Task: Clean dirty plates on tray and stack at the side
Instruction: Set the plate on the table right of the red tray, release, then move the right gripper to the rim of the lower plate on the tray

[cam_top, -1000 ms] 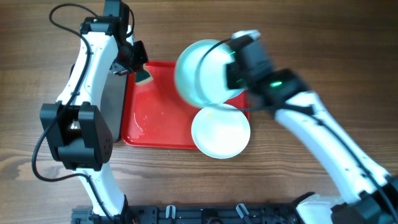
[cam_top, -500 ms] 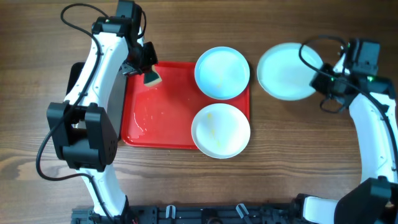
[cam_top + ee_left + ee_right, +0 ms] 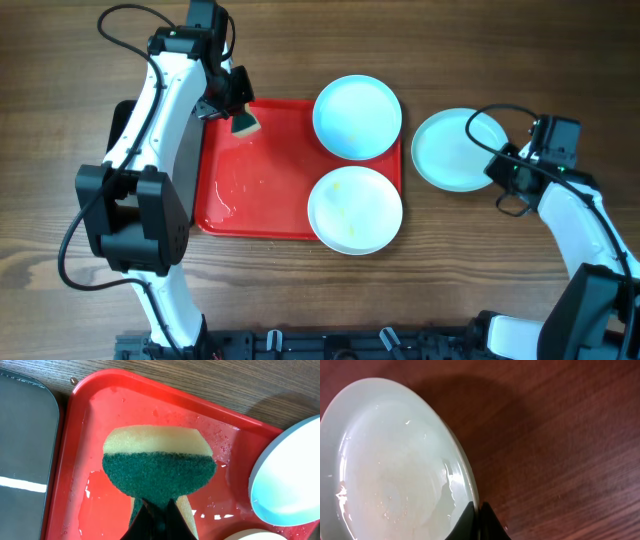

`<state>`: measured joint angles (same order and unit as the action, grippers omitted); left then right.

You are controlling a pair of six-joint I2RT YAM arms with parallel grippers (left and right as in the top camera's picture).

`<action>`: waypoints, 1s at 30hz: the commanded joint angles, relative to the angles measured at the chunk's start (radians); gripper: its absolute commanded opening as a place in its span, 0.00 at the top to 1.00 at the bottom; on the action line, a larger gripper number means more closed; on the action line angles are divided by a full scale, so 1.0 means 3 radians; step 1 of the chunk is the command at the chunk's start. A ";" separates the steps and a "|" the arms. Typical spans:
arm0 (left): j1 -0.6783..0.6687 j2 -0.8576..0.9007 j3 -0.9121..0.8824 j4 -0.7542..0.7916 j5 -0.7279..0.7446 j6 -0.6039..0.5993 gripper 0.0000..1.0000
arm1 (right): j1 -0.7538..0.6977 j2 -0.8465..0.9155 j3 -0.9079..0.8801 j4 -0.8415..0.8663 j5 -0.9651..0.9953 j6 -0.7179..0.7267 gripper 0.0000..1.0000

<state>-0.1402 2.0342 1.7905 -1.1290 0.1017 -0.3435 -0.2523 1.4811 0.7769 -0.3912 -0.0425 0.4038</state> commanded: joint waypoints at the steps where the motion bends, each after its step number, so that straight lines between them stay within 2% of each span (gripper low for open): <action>1: 0.0005 -0.0029 0.0028 0.0008 0.0015 -0.0042 0.96 | -0.0001 0.0010 -0.0120 0.0080 0.0048 0.0048 0.88; 2: 0.0005 -0.0029 0.0028 0.0008 0.0015 -0.0043 0.96 | -0.0001 0.0010 -0.0118 0.0070 0.0010 0.0047 0.72; 3: 0.0005 -0.0029 0.0028 0.0009 0.0015 -0.0043 0.96 | -0.0001 0.0009 -0.0109 0.0051 -0.0080 0.0042 0.61; 5: 0.0005 -0.0029 0.0028 0.0008 0.0015 -0.0043 0.96 | -0.0001 0.0009 -0.0050 -0.0047 -0.0268 -0.0036 0.53; 6: 0.0005 -0.0029 0.0028 0.0009 0.0017 -0.0042 0.96 | -0.0001 0.0001 0.0006 -0.0126 -0.0338 -0.0064 0.53; 11: -0.0036 -0.0029 0.0028 0.0009 0.0017 -0.0043 0.96 | 0.0086 -0.0112 0.0767 -0.1063 -0.0567 -0.0329 0.53; 14: -0.0089 -0.0028 0.0028 0.0009 0.0015 -0.0043 0.96 | 0.0257 -0.0202 0.1064 -0.1418 -0.0725 -0.0431 0.53; 22: -0.0131 -0.0028 0.0028 0.0023 -0.0010 -0.0043 0.96 | 0.0762 -0.0196 0.1027 -0.1869 -0.0837 -0.0477 0.54; 27: -0.0131 -0.0028 0.0028 0.0024 -0.0009 -0.0045 0.96 | 0.1044 -0.0187 0.0815 -0.1816 -0.0825 -0.0459 0.66; 30: -0.0131 -0.0015 0.0028 0.0058 -0.0010 -0.0043 0.96 | 0.1127 -0.0149 0.0642 -0.1675 -0.0825 -0.0437 0.70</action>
<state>-0.1795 2.0342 1.7905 -1.1229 0.1017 -0.3435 0.0696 1.4223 1.0084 -0.9226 -0.2771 0.2745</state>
